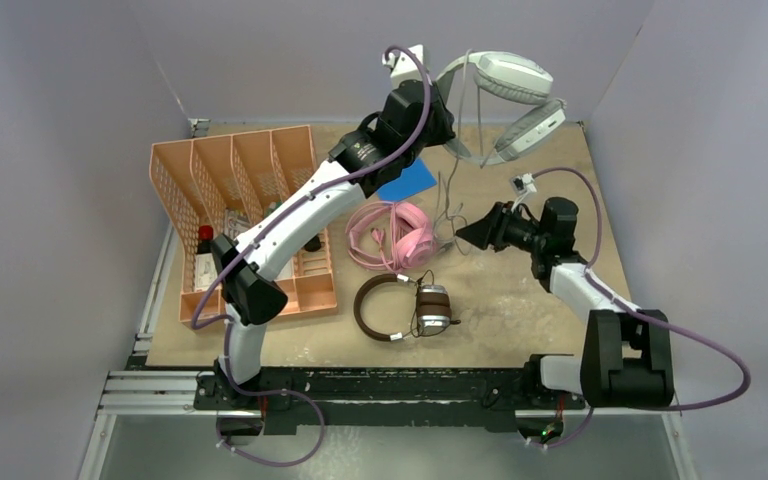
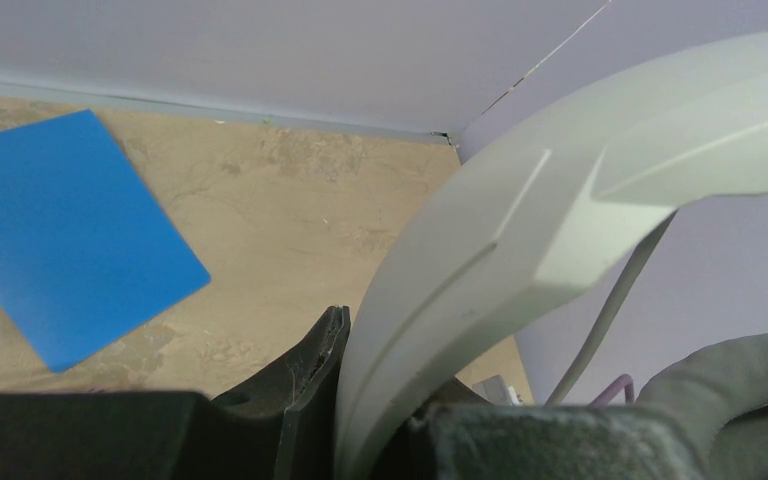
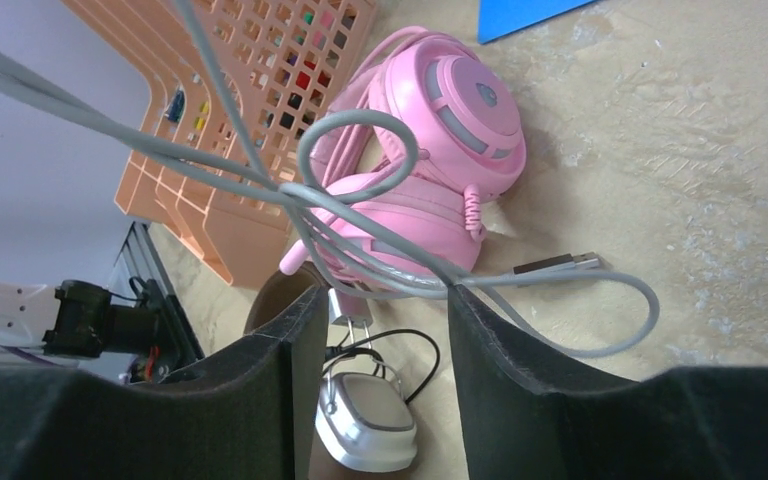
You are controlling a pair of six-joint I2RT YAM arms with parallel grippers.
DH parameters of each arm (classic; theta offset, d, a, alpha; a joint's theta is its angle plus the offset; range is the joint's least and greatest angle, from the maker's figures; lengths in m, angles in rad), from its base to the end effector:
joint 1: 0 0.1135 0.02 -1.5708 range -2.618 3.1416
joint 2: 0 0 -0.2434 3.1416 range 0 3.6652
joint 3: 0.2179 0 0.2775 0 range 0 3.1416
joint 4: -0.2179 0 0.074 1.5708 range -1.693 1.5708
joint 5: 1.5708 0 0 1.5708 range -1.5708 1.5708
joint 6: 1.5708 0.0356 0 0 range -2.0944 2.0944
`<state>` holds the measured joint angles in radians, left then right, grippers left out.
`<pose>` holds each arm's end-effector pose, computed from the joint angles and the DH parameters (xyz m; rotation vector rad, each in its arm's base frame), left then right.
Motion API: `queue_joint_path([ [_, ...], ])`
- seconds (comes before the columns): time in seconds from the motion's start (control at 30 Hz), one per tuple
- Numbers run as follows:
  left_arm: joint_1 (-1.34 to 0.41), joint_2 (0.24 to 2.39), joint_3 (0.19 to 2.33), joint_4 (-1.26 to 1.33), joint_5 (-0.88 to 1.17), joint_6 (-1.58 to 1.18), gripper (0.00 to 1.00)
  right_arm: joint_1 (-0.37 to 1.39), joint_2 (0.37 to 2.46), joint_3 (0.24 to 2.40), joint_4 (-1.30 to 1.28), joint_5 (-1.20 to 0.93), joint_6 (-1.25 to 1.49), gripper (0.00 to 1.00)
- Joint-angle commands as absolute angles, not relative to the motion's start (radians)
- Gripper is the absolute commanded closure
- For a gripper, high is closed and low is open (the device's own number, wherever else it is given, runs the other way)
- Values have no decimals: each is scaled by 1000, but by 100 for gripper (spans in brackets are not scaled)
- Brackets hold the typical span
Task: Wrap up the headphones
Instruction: Wrap the headphones cable around the headphones.
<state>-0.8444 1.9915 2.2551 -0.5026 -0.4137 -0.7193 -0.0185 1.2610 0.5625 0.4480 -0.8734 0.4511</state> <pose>0.3221 -0.3410 0.4390 -0.1864 1.8425 -0.7393 0.2862 0.0220 0.1930 -0.2100 1.8529 1.0914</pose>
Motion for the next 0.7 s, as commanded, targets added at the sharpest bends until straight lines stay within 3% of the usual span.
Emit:
queue_joint_path([
  [0.0,-838,1890,2314,-392,-396,-759,100,-8,1294,605,584,-859,442,53],
  [0.33,-838,1874,2303,-385,-388,-764,100,-8,1373,610,757,-811,513,57],
  [0.4,-838,1869,2301,-386,-392,-763,100,-8,1384,615,776,-813,527,70],
  [0.5,-838,1854,2303,-388,-412,-753,100,-8,1354,609,641,-667,552,100],
  [0.67,-830,1762,2302,-392,-566,-689,100,-149,1239,567,294,-235,657,100],
])
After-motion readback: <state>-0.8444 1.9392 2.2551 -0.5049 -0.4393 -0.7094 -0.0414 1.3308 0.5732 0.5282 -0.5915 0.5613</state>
